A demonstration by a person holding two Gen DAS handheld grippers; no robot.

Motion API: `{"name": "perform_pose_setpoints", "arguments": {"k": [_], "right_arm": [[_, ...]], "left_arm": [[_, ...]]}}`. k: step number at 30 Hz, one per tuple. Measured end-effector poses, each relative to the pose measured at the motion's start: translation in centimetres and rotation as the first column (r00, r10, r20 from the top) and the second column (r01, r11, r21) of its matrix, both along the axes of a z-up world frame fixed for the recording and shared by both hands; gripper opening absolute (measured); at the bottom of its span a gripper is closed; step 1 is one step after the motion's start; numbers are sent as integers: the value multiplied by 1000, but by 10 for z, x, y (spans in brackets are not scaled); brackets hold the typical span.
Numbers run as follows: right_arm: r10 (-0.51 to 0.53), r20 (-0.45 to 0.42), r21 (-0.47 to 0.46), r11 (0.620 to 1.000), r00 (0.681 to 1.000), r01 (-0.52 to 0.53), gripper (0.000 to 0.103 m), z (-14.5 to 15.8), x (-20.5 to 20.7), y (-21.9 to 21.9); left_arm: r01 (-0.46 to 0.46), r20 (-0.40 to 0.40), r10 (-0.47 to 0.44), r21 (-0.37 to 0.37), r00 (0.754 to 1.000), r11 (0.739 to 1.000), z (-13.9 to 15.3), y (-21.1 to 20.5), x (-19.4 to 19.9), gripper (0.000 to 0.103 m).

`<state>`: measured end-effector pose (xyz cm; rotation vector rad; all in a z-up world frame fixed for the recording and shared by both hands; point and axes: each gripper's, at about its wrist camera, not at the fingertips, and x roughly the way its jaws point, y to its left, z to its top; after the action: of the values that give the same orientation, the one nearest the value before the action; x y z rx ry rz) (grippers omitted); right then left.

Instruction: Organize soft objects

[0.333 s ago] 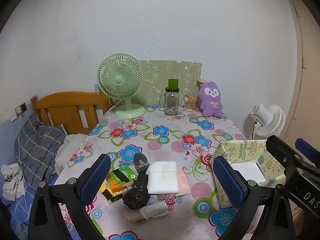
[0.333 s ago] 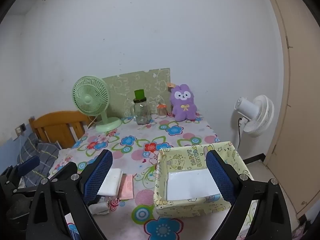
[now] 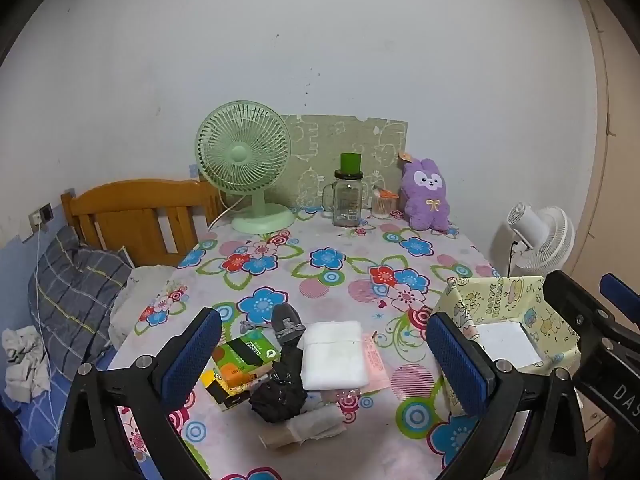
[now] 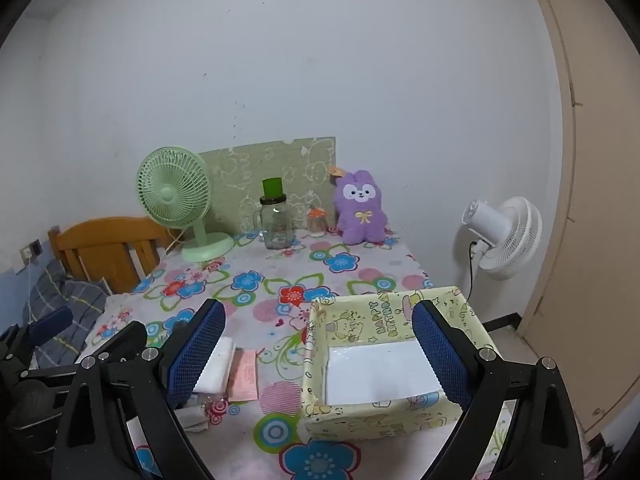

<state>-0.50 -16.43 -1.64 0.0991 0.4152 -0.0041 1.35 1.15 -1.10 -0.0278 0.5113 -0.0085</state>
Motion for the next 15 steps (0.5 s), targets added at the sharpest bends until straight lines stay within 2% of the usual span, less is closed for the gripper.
{"name": "perform_pose_setpoints", "arguments": {"k": [15], "right_arm": [[15, 7, -2, 1000, 1000, -15, 96, -6, -5, 7]], "left_arm": [[11, 9, -11, -21, 1000, 1000, 1, 3, -1, 103]]}}
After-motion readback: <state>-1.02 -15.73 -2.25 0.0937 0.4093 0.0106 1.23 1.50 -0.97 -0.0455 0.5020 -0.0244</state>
